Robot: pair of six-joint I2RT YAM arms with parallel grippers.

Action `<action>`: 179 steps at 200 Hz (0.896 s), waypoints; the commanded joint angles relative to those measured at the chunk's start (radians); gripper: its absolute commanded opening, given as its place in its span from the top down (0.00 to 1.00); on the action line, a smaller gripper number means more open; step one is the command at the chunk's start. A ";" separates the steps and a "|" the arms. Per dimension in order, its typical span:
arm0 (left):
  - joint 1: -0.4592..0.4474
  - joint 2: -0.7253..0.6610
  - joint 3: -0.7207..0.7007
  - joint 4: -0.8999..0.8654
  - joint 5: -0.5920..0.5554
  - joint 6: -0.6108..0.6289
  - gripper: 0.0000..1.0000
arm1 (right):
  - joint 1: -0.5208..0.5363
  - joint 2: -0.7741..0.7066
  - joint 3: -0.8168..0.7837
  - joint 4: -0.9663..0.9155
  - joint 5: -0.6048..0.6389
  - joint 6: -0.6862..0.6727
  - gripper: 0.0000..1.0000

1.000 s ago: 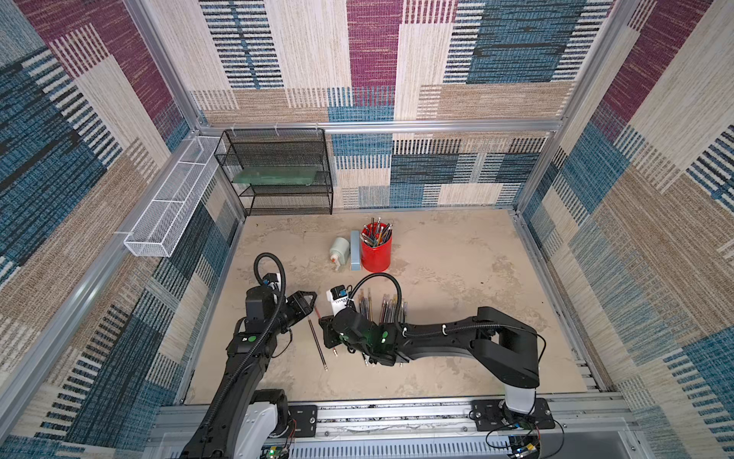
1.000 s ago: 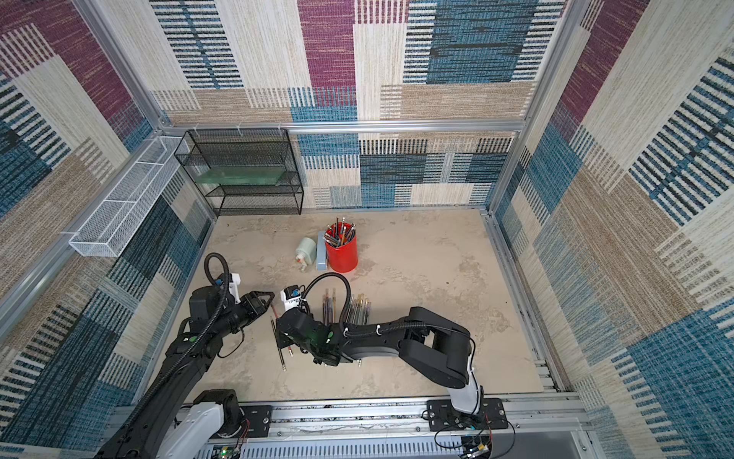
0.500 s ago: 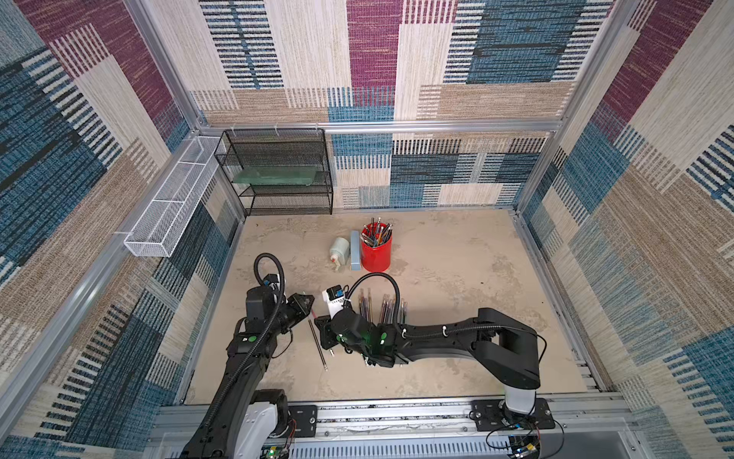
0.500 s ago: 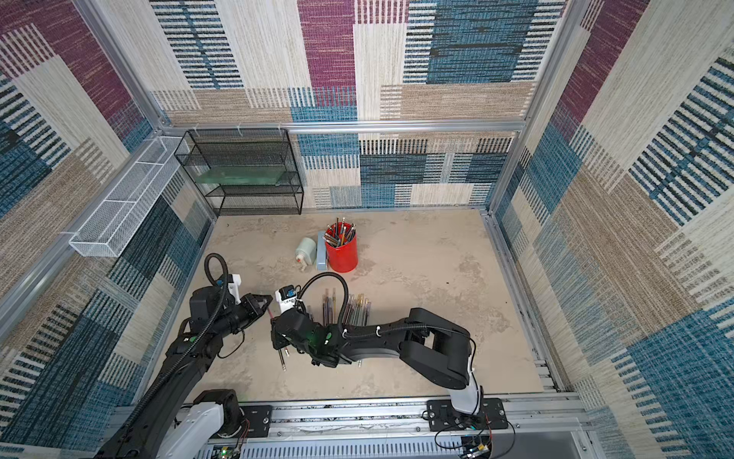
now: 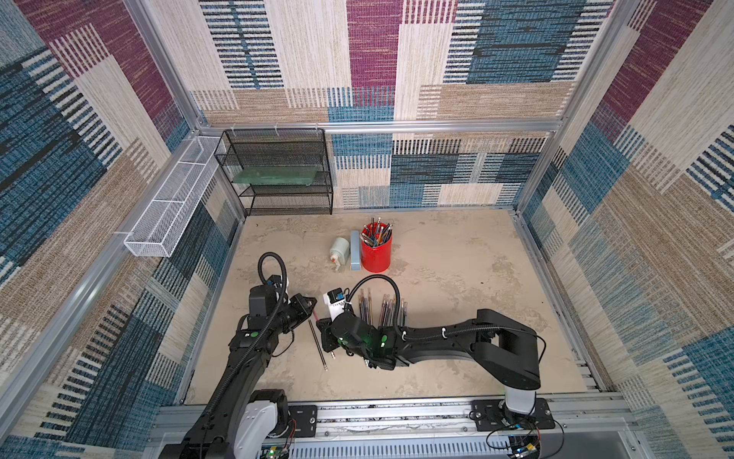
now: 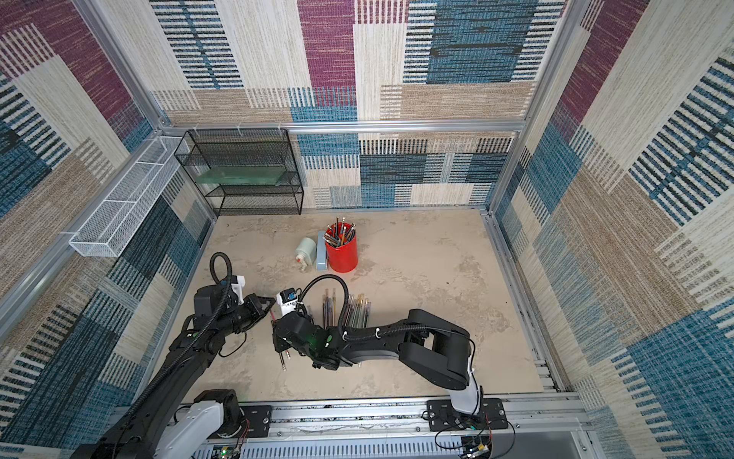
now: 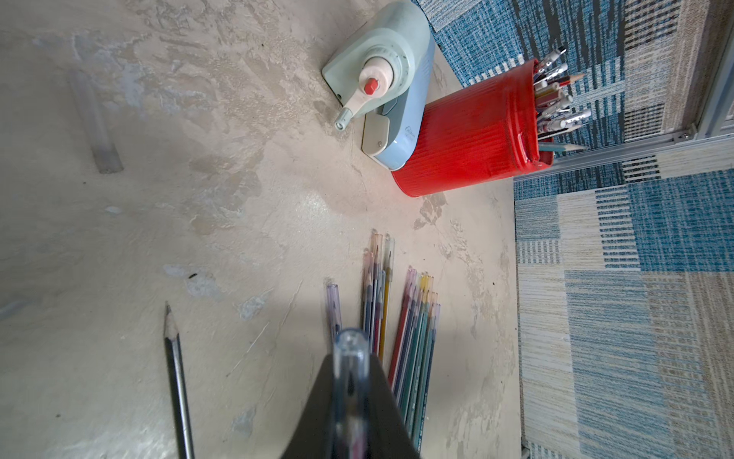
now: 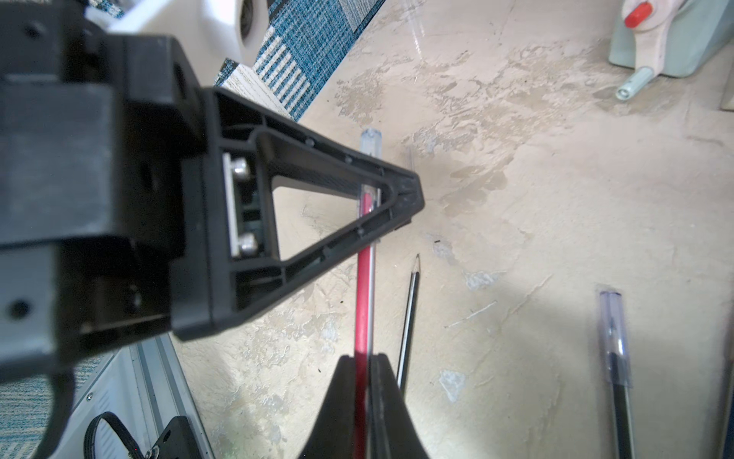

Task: Remove the protective cover of the pencils
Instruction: Remove the protective sleeve from the pencil.

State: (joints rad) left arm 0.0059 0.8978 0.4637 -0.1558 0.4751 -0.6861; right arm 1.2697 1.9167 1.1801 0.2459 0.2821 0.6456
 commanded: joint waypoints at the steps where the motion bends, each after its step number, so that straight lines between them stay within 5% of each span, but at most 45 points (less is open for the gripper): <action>1: 0.002 0.004 -0.004 0.017 -0.062 0.008 1.00 | 0.012 -0.023 -0.021 0.042 -0.001 -0.015 1.00; 155: 0.002 0.099 -0.010 0.099 -0.124 -0.049 1.00 | 0.063 -0.072 -0.138 0.118 0.041 0.050 1.00; 179: 0.002 0.090 -0.004 0.083 -0.098 -0.036 1.00 | 0.056 -0.070 -0.100 0.038 0.090 0.053 0.69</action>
State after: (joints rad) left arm 0.0082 0.9966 0.4477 -0.0925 0.3656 -0.7330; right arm 1.3334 1.8519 1.0489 0.3252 0.3176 0.6918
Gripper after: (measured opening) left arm 0.140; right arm 0.112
